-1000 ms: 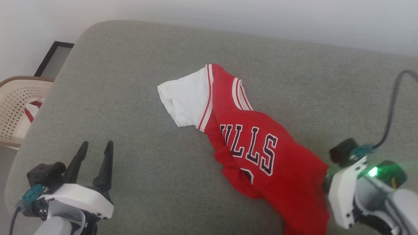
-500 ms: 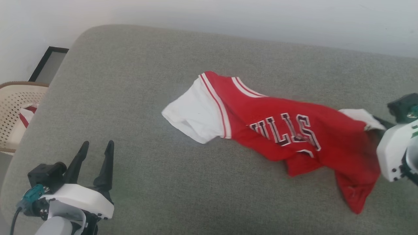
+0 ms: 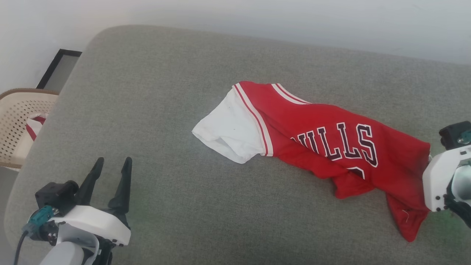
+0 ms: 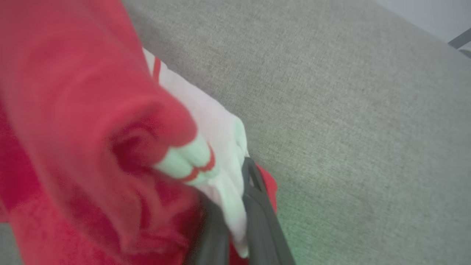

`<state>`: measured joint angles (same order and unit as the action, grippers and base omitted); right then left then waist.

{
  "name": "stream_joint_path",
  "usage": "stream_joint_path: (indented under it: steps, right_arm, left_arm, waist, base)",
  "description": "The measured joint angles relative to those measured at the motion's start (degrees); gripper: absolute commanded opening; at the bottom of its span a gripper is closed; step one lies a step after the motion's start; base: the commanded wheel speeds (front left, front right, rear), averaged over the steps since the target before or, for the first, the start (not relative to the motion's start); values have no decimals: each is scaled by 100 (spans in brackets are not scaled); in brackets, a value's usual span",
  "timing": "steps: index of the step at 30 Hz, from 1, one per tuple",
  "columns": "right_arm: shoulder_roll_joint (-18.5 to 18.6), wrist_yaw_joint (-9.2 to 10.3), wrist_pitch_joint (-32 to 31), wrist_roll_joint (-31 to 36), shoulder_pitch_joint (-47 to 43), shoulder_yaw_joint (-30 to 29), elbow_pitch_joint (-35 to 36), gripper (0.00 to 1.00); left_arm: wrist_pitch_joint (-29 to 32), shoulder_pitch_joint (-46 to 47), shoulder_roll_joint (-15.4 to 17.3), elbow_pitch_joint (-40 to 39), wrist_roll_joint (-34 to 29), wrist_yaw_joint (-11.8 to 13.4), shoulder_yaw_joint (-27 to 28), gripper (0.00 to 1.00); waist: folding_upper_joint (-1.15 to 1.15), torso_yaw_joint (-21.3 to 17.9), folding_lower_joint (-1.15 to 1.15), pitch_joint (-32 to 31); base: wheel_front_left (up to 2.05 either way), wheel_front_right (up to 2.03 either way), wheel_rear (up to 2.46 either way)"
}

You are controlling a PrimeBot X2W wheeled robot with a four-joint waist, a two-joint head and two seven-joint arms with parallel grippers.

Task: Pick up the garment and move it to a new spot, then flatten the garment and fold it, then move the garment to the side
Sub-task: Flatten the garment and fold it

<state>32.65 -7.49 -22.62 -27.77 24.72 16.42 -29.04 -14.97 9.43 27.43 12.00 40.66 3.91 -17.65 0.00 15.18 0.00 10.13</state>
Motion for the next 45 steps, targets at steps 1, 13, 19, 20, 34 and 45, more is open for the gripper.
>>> stream_joint_path:
  steps: [1,13,19,20,34,45]
  right_arm:
    - [-49,0,3,-60,46,20,-140,0]
    - [-144,0,411,-463,427,417,-654,100]
    - [-38,0,984,-443,485,318,-417,100]
    - [-49,0,1115,-410,484,242,-375,100]
    - [-1016,0,2609,833,30,-1137,879,100]
    - [-1942,0,2991,1621,-575,-1958,2050,100]
  left_arm:
    - [0,0,1,9,0,-14,-9,100]
    - [148,18,211,-16,-81,-49,-80,100]
    - [389,100,409,-116,-80,-132,-114,100]
    - [446,132,453,-126,-79,-154,-121,100]
    - [1247,806,782,192,0,-457,-307,100]
    - [1777,1482,761,1147,125,-620,-425,100]
  waist:
    - [0,-1,0,-10]
    - [0,-251,0,-290]
    - [0,-551,0,-444]
    - [0,-610,0,-467]
    - [0,-1549,0,-468]
    - [0,-2020,0,-54]
  base:
    - [0,0,0]
    - [0,0,0]
    - [0,0,0]
    - [0,0,0]
    - [0,0,0]
    - [0,0,0]
